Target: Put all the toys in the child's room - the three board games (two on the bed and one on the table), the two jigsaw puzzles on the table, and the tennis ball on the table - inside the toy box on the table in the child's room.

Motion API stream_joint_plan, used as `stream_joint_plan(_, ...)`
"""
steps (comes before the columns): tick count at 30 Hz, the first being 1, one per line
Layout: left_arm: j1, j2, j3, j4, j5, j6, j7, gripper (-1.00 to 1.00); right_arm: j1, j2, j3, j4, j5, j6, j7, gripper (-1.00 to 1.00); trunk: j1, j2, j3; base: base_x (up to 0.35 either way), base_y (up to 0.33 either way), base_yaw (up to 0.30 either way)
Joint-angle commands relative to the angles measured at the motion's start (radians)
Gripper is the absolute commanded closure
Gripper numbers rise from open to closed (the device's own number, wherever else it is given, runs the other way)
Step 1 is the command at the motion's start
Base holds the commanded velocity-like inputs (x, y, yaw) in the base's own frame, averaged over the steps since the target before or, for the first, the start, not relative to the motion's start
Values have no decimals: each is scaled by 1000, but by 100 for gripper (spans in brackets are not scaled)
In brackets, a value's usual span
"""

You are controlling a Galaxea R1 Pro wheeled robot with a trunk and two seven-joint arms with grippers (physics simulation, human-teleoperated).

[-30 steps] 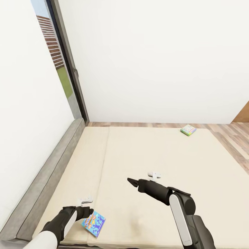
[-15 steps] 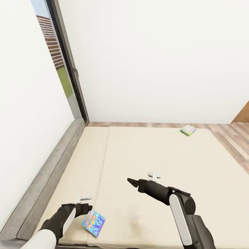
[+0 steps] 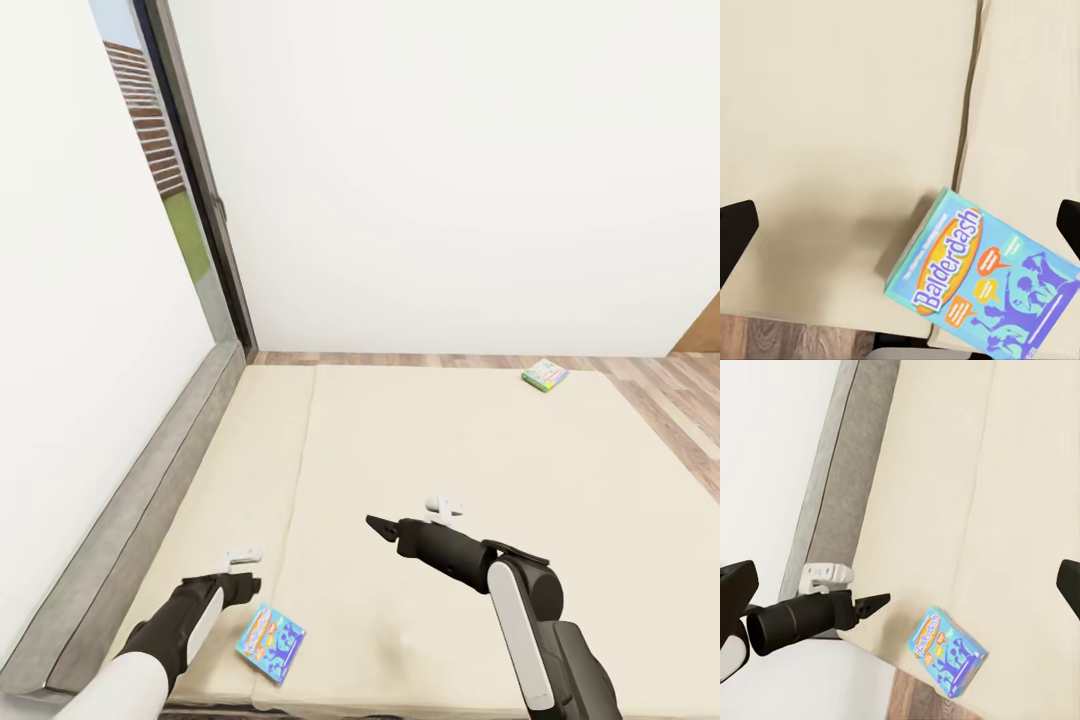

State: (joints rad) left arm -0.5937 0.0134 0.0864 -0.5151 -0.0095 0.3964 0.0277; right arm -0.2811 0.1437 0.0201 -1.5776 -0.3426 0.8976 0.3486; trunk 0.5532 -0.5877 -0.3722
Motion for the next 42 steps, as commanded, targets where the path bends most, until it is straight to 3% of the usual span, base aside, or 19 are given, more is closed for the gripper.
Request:
stream_joint_plan(1, 0, -1, 2, -1, -1, 5, 4, -100, -1, 1, 0, -1, 6, 4, 6, -100, 0, -1, -3, 0, 0, 0)
stream_joint_plan(24, -1, -4, -2, 1, -1, -26, 15, -100, -3, 1, -12, -7, -7, 30, 14, -100, 0, -1, -40, 0, 0, 0)
stream_joint_plan(31, -1, -16, -25, 1, -1, -27, 15, -100, -2, 1, -12, -7, -7, 36, 14, -100, 0, -1, -51, 0, 0, 0)
stream_joint_plan(42, -1, -19, -32, 1, 0, -25, 14, -100, -2, 0, -12, -7, -7, 37, 13, -100, 0, -1, -69, 0, 0, 0)
